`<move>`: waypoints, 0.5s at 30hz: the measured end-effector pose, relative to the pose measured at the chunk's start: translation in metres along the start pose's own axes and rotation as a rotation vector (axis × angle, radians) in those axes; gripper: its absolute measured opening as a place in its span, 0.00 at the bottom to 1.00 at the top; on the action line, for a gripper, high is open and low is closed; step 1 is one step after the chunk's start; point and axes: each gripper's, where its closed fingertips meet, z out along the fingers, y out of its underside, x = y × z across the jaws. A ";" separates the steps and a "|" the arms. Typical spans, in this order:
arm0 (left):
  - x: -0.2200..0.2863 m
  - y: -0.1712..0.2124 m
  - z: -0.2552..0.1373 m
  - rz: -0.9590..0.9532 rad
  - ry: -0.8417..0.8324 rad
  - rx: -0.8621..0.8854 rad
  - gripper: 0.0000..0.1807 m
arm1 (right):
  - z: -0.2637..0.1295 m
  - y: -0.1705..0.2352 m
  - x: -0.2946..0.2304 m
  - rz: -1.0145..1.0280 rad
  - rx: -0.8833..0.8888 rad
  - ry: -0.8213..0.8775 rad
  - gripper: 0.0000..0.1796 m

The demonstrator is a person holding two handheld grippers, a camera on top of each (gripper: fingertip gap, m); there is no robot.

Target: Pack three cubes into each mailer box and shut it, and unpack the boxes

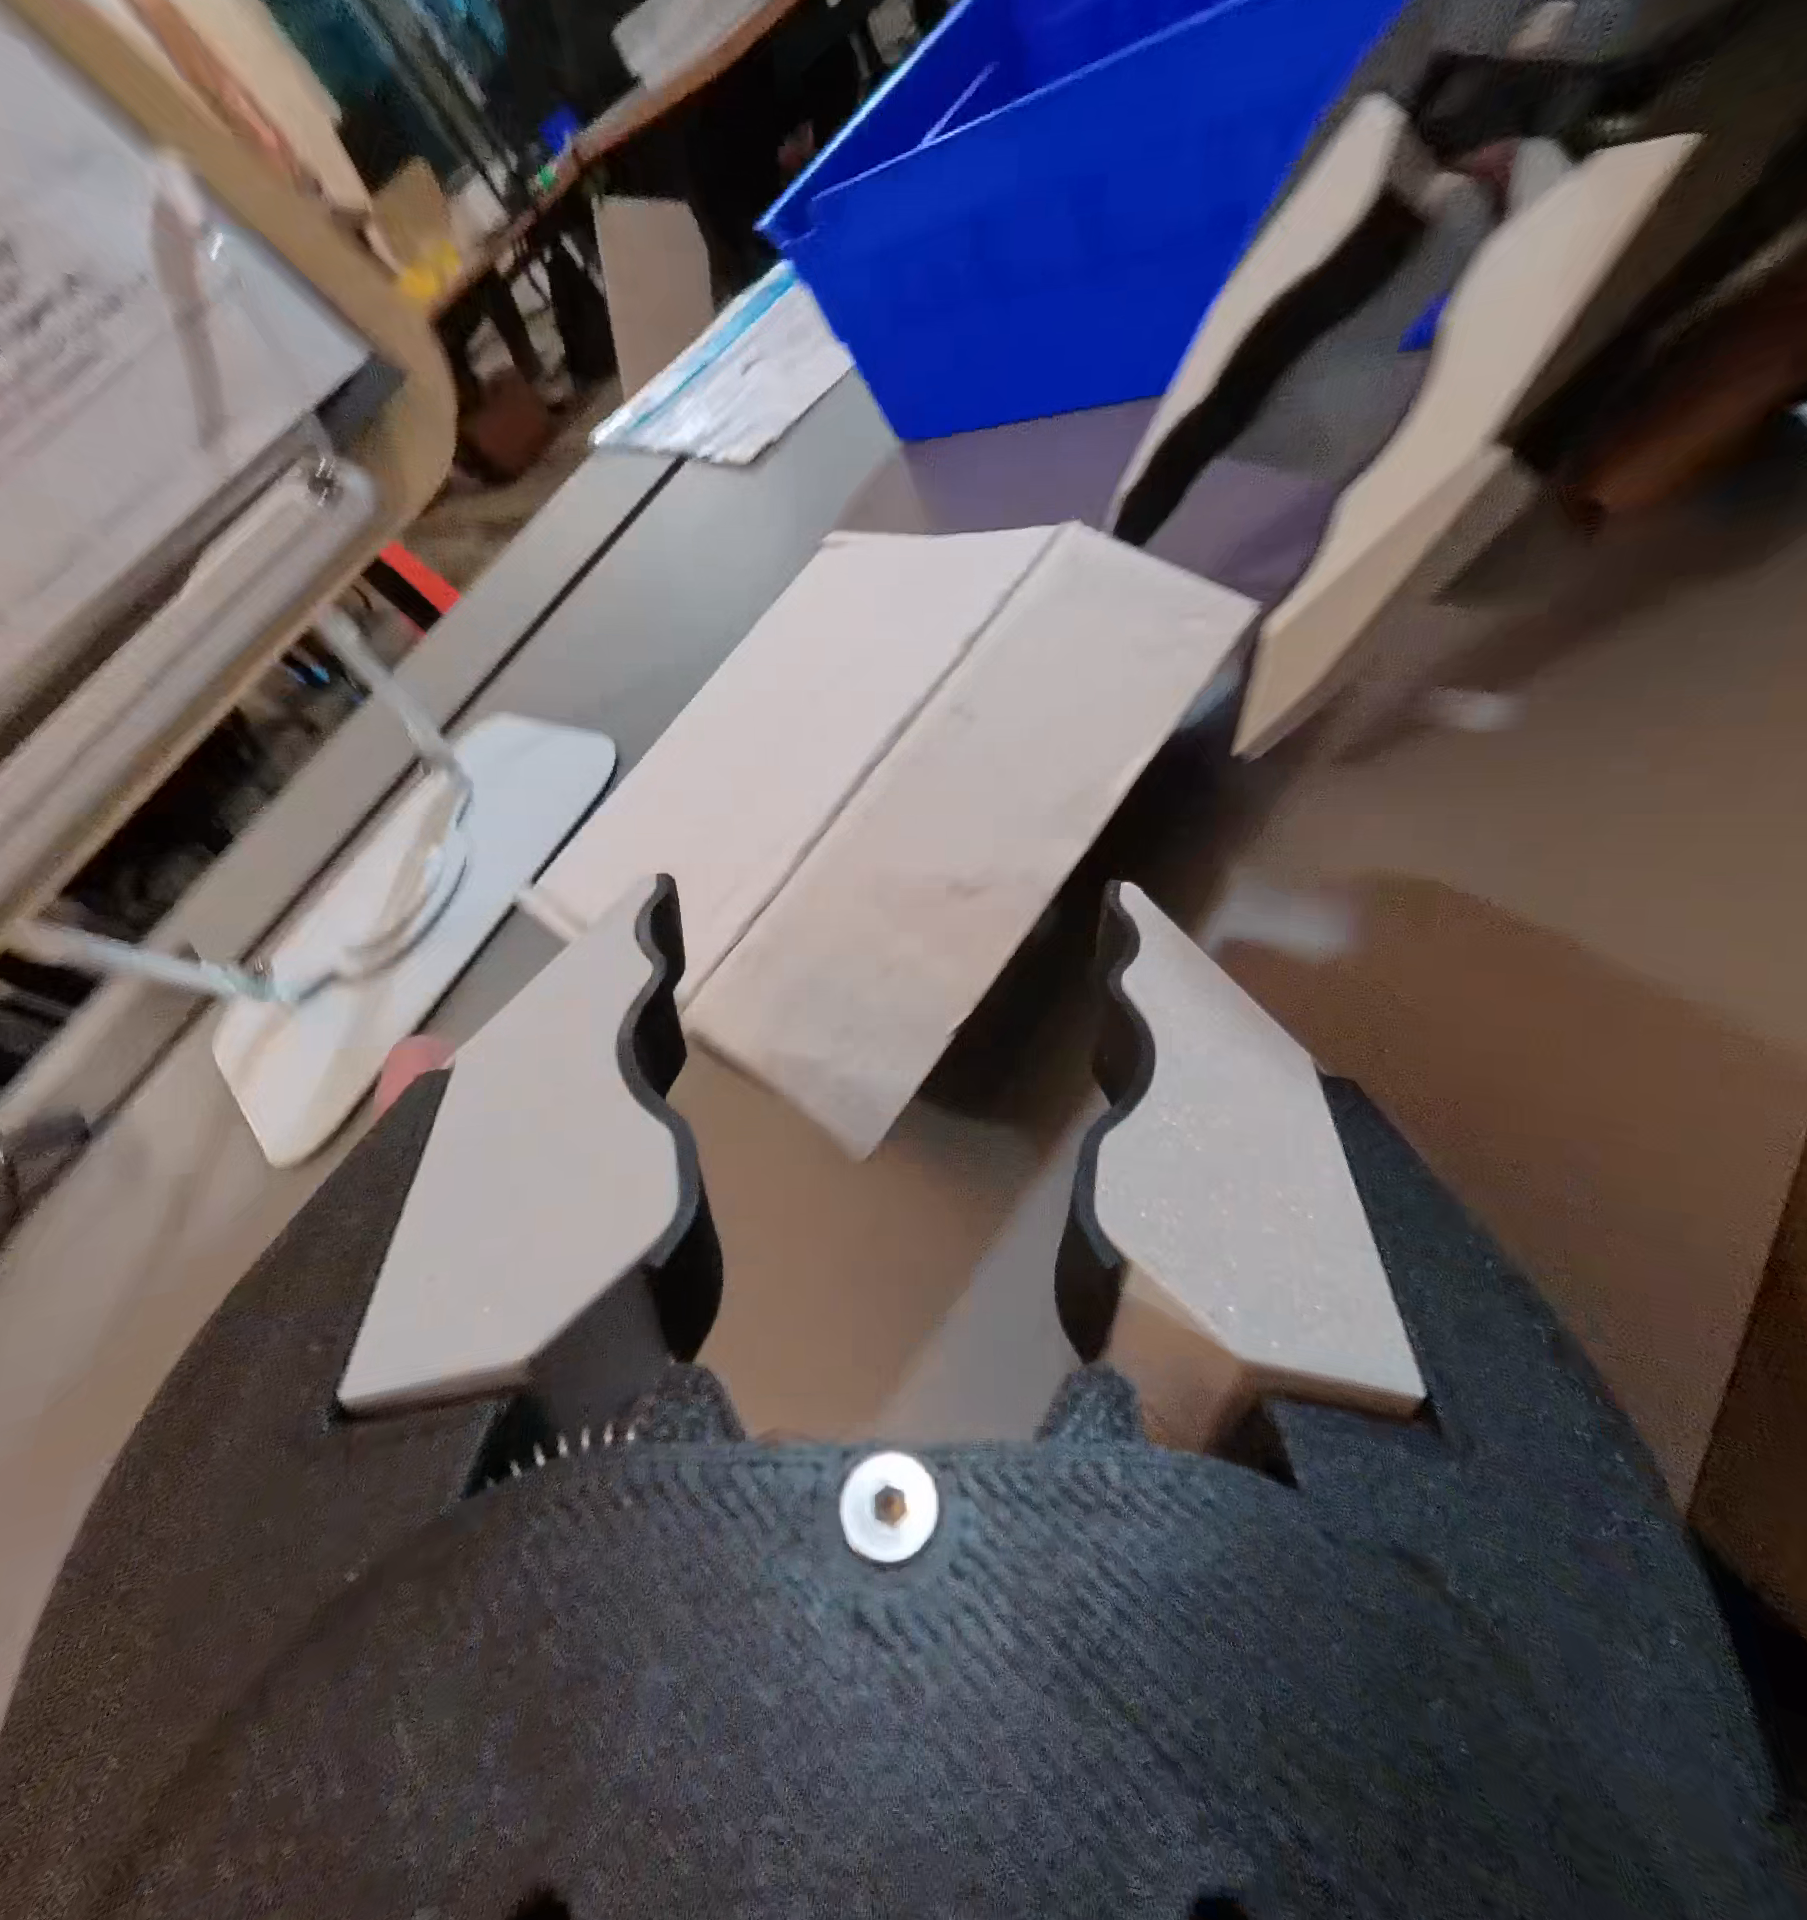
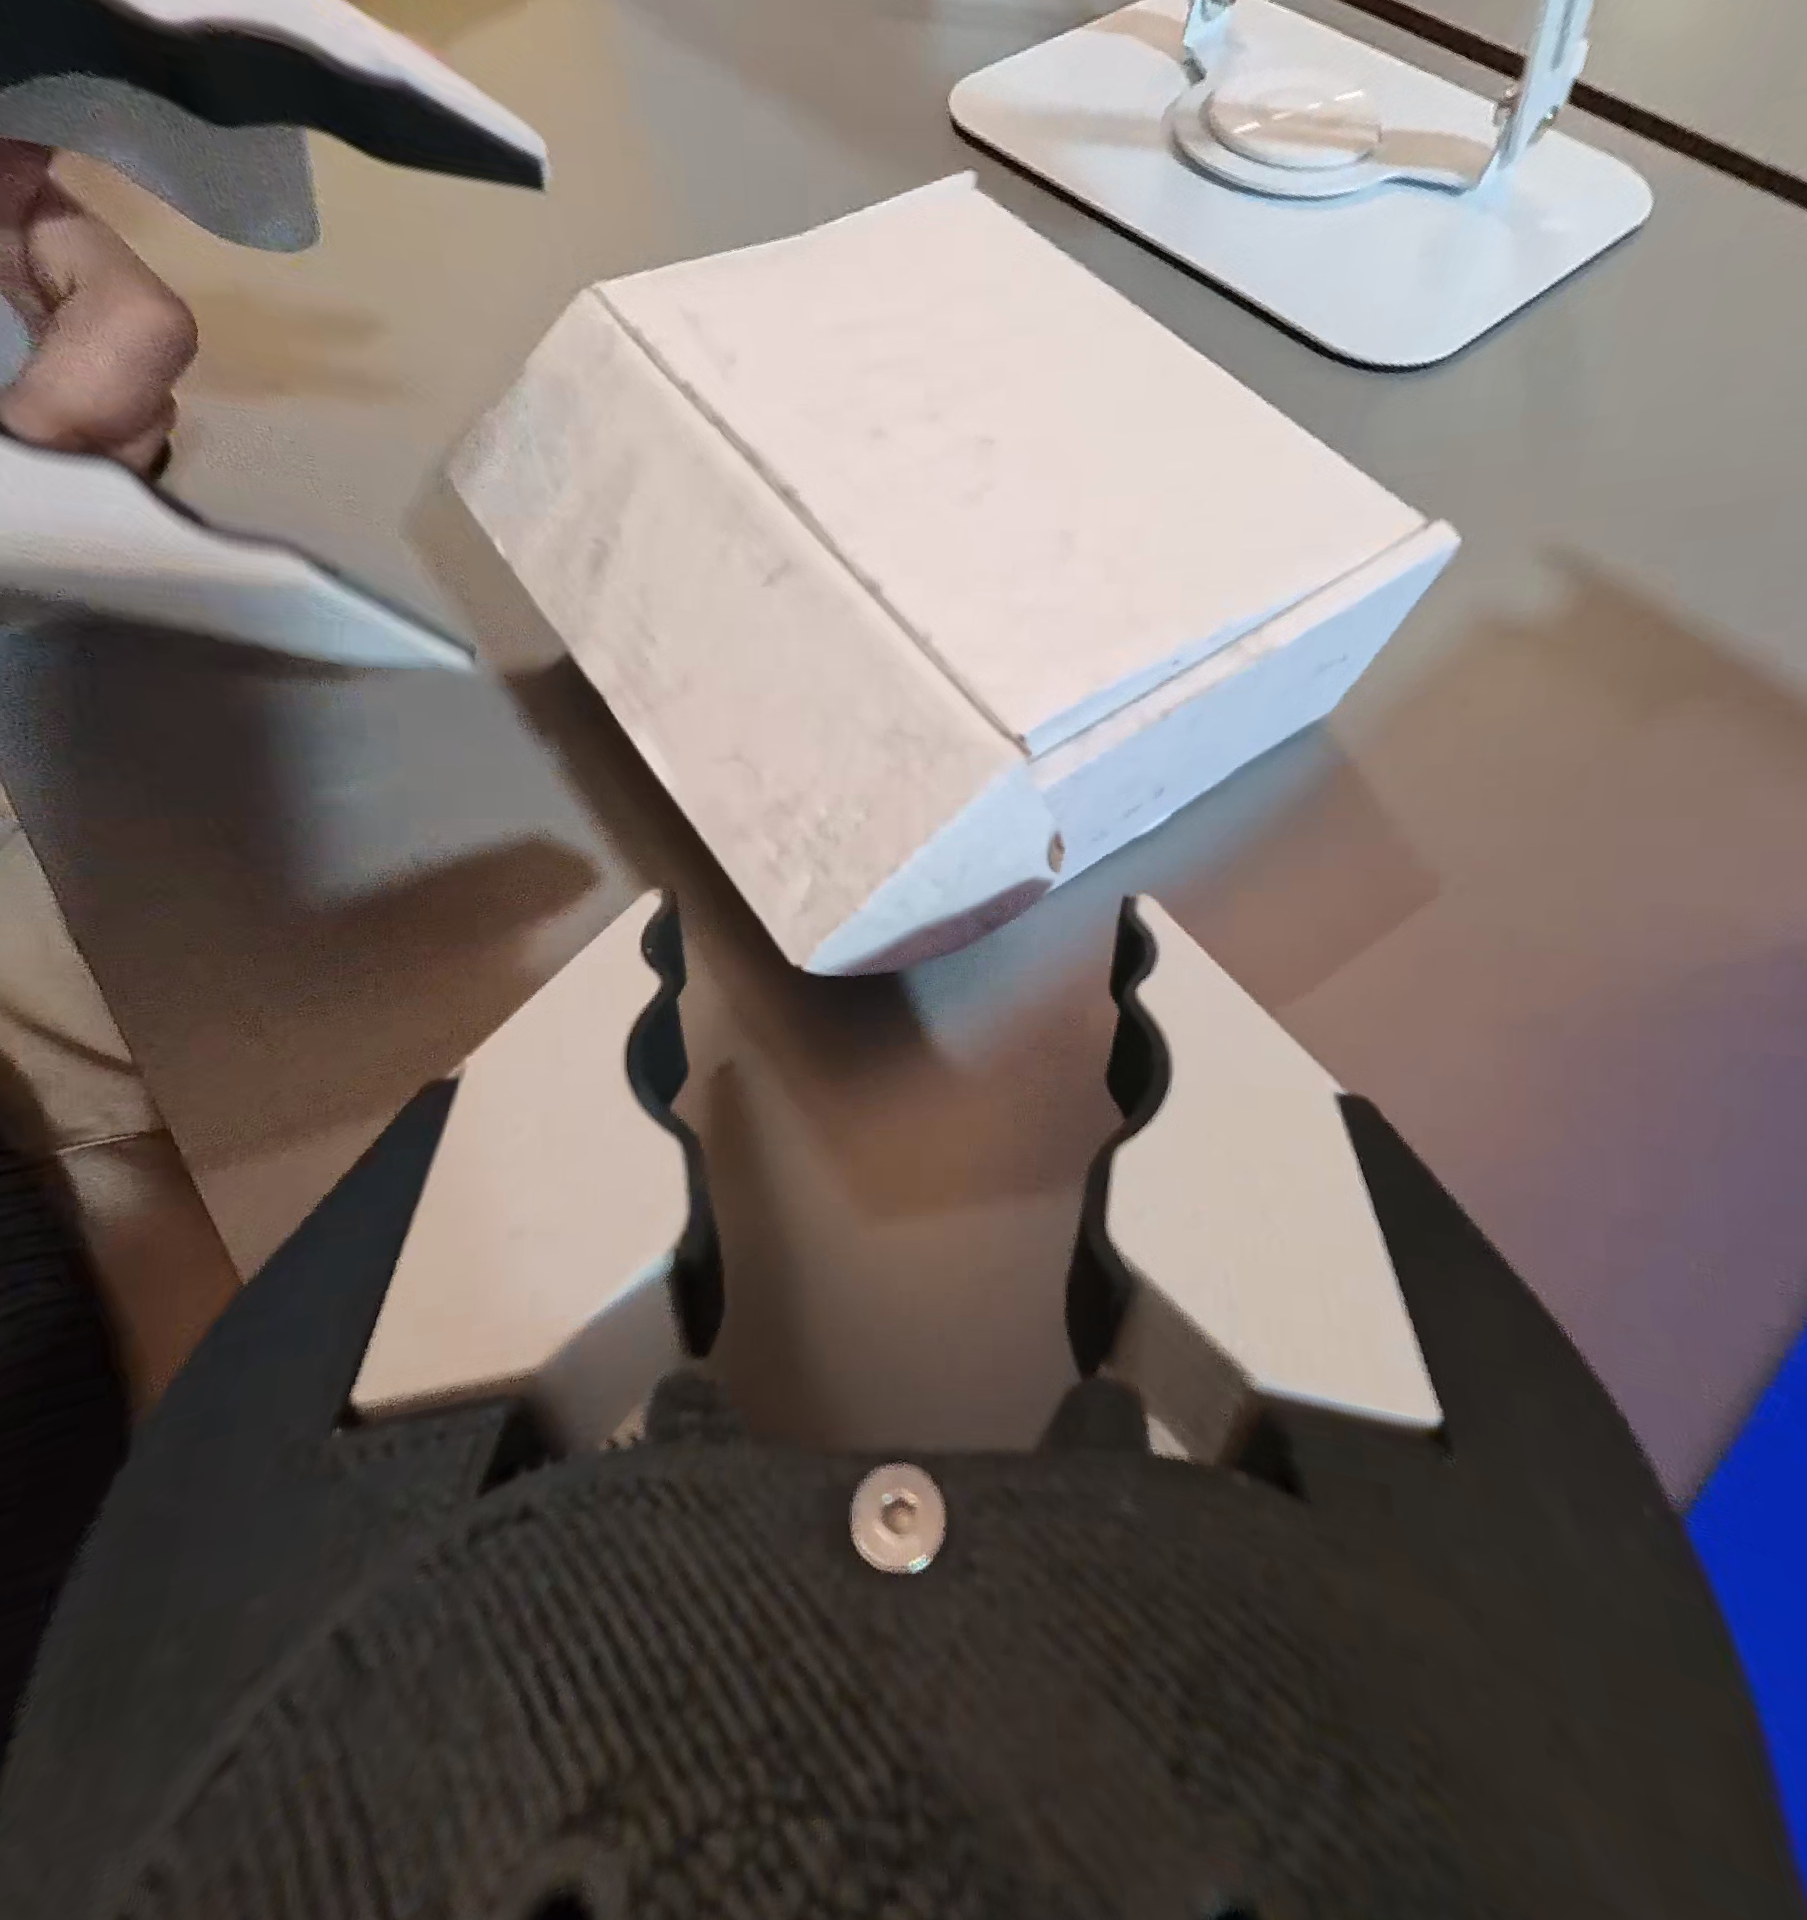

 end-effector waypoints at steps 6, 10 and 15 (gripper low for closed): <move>0.023 0.003 0.031 0.244 -0.052 -0.088 0.40 | 0.003 0.007 -0.009 -0.106 -0.042 0.005 0.37; 0.032 -0.002 0.043 0.356 -0.079 -0.079 0.37 | 0.000 0.007 -0.012 -0.136 -0.037 0.006 0.31; 0.035 -0.003 0.047 0.405 -0.116 -0.070 0.33 | 0.000 0.006 -0.023 -0.146 -0.030 -0.042 0.24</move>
